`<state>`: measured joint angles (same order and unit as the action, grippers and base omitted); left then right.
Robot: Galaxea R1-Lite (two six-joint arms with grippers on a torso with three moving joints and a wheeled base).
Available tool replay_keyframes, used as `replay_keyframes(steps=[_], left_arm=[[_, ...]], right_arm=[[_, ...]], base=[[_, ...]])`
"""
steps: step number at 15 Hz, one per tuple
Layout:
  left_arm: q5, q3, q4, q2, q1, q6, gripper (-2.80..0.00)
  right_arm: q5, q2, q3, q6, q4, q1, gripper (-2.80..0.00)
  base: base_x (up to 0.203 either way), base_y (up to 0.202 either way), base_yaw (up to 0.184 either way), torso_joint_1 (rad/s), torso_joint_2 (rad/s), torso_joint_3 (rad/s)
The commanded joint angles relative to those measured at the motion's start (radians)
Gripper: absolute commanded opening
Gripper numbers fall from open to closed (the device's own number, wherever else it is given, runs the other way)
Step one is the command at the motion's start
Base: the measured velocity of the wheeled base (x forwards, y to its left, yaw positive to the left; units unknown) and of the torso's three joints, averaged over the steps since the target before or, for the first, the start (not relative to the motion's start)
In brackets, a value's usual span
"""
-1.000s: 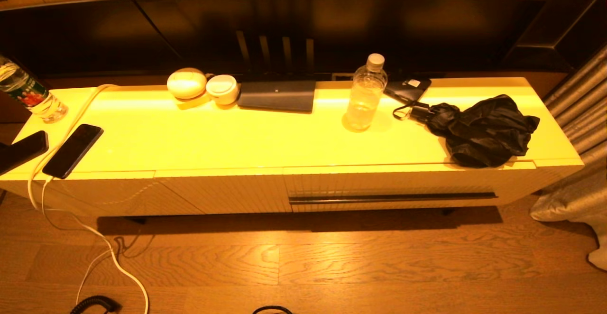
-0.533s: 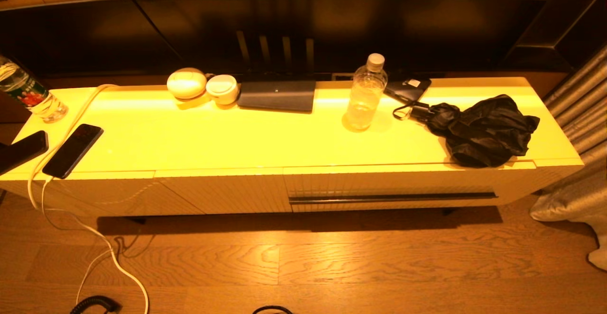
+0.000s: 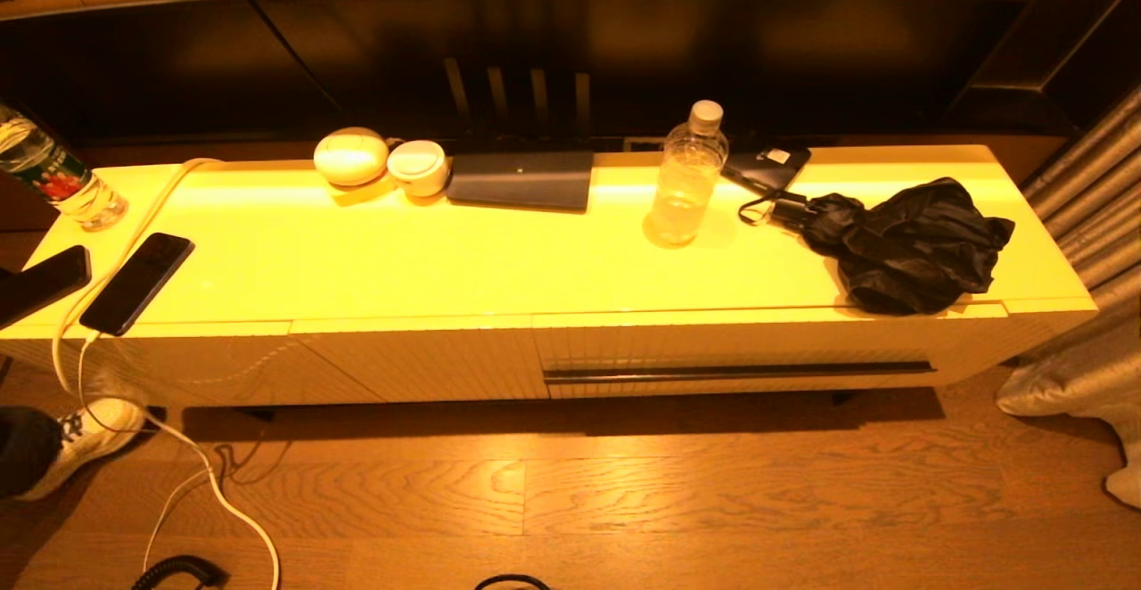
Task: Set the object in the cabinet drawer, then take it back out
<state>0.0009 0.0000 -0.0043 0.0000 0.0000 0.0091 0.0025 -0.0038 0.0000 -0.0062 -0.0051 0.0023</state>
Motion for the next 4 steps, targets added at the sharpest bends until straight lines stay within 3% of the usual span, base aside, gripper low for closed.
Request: replay_keyframes(steps=[1, 4], left_arm=[[0.001, 0.003, 0.0, 0.0, 0.0, 0.0, -2.8], [0.001, 0.002, 0.0, 0.0, 0.0, 0.0, -2.8]], right_arm=[[0.001, 0.002, 0.0, -0.001, -0.001, 0.001, -2.8], [0.001, 0.002, 0.0, -0.001, -0.001, 0.001, -2.8]], base=[[0.0, 0.0, 0.0, 0.0, 0.0, 0.0], [0.0, 0.0, 0.0, 0.0, 0.0, 0.0]])
